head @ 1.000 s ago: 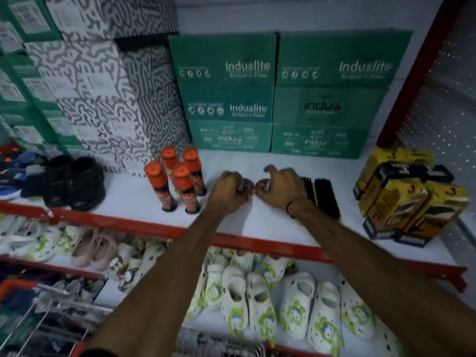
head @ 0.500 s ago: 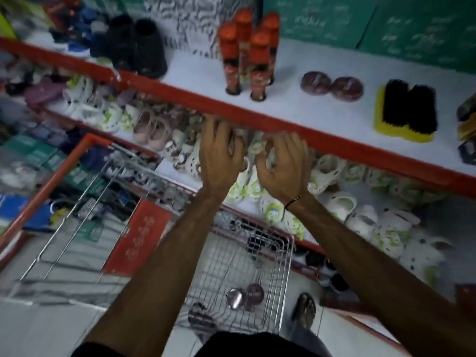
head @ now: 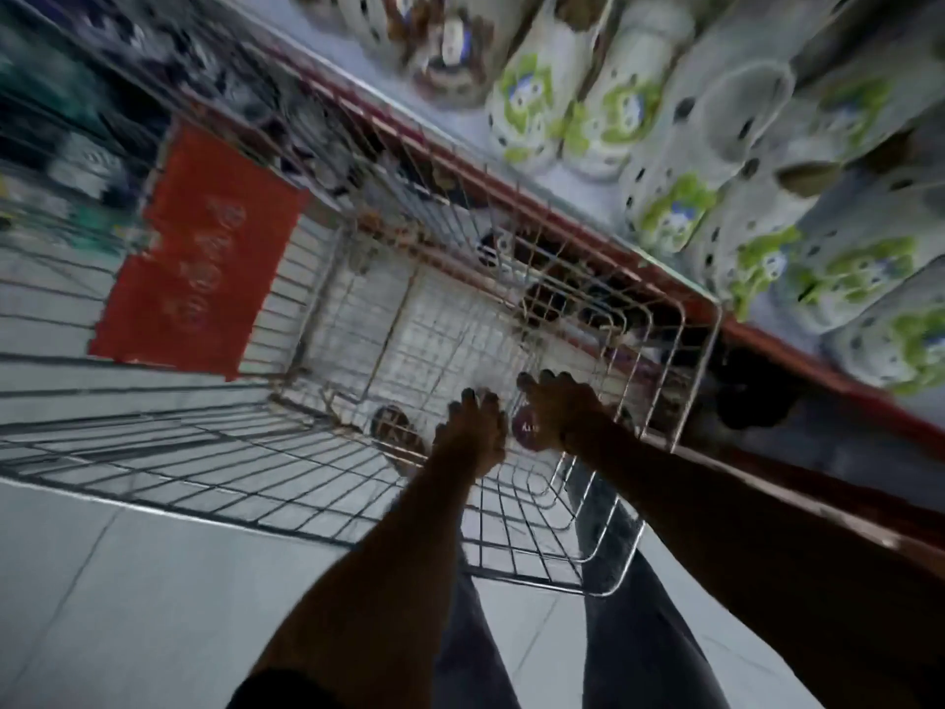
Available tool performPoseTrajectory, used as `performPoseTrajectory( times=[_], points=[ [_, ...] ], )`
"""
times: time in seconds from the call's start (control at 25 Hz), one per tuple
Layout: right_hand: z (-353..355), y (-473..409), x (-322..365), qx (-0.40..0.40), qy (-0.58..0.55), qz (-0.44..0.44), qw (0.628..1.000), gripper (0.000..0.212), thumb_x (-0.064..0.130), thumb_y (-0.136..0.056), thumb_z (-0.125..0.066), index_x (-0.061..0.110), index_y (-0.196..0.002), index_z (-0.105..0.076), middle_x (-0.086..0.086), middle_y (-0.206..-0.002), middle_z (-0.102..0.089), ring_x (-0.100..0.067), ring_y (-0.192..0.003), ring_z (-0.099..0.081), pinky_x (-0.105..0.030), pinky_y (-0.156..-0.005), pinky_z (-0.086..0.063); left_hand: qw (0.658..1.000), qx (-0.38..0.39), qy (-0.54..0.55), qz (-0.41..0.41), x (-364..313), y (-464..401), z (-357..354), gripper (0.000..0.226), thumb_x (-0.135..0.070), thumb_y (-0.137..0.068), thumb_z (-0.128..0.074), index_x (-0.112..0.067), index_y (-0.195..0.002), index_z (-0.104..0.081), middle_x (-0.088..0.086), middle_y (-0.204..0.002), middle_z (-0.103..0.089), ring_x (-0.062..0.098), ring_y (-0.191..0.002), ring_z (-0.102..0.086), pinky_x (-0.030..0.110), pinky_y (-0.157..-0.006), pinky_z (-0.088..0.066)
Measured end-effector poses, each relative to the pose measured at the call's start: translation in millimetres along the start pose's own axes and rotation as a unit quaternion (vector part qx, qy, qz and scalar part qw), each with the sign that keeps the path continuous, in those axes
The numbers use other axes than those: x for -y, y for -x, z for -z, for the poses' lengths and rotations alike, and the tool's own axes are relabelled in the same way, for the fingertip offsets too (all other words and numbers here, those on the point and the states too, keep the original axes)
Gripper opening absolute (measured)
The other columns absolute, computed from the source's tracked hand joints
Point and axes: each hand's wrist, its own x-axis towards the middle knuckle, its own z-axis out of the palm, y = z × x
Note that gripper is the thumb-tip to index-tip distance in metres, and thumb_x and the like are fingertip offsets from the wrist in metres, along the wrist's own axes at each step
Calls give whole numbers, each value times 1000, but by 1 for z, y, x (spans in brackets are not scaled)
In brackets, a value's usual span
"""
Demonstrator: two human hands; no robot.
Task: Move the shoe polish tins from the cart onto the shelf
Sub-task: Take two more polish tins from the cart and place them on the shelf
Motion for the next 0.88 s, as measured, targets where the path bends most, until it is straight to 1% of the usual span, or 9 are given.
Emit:
performPoseTrajectory(
  times=[0.08,0.16,0.2,0.36,0.44,0.52,0.64,0.76,0.88],
  points=[
    [-33,-19,9,0,14,-4,1000,72,27,-91,-66,22,-153,-30,-13,-150,-40,-41,-132,-44,-49,-99,-48,999,4,-32,24,2,-17,-28,87,-29,-82,-76,-15,-152,-26,19,-152,-26,41,-133,-39,55,-100,-50],
    [-55,-31,16,-33,20,-18,999,55,22,-100,-50,24,-152,-32,-14,-150,-38,-40,-132,-43,-50,-96,-50,999,-31,-42,13,5,-32,-42,79,-26,-87,-69,-17,-153,-25,19,-152,-27,39,-132,-39,52,-95,-52],
    [-61,-34,16,-53,24,-19,998,52,20,-101,-48,23,-150,-34,-14,-149,-39,-40,-131,-44,-49,-93,-52,998,-43,-49,6,7,-36,-45,76,-23,-88,-65,-16,-153,-25,18,-151,-30,38,-130,-41,51,-93,-53],
    [-37,-21,12,-76,42,-4,996,72,25,-82,-74,19,-143,-37,-14,-144,-41,-41,-125,-48,-44,-83,-56,998,-40,-42,29,20,-23,-15,93,-27,-65,-86,-15,-141,-34,15,-139,-37,38,-123,-45,50,-89,-55],
    [-4,-7,15,-105,29,-3,994,75,33,-78,-76,15,-140,-39,-15,-145,-40,-40,-127,-46,-45,-87,-56,995,-89,-11,35,29,-2,24,86,-30,-60,-84,-12,-132,-41,14,-131,-42,37,-119,-48,49,-85,-57],
    [40,11,25,-132,6,16,991,72,36,-76,-74,12,-137,-43,-14,-145,-42,-38,-129,-46,-47,-96,-54,988,-145,44,34,38,27,71,79,-31,-59,-81,-11,-127,-46,14,-126,-46,36,-117,-49,48,-87,-56],
    [118,47,51,-219,-63,64,972,73,35,-68,-79,11,-131,-50,-17,-131,-51,-37,-118,-53,-46,-91,-54,955,-270,122,29,49,75,150,77,-27,-59,-84,-11,-129,-55,16,-128,-52,36,-117,-53,39,-90,-53],
    [195,95,85,-334,-88,126,930,62,42,-64,-79,14,-116,-59,-15,-116,-58,-35,-108,-57,-43,-87,-53,903,-405,138,-23,44,130,232,70,-18,-61,-84,-7,-127,-62,19,-124,-59,36,-107,-61,28,-83,-49],
    [257,134,106,-428,-101,168,882,68,45,-63,-79,16,-121,-59,-16,-114,-59,-38,-108,-57,-44,-90,-52,844,-513,135,-81,28,167,299,57,-15,-60,-84,-3,-113,-67,19,-109,-68,37,-99,-65,35,-82,-51]
  ],
)
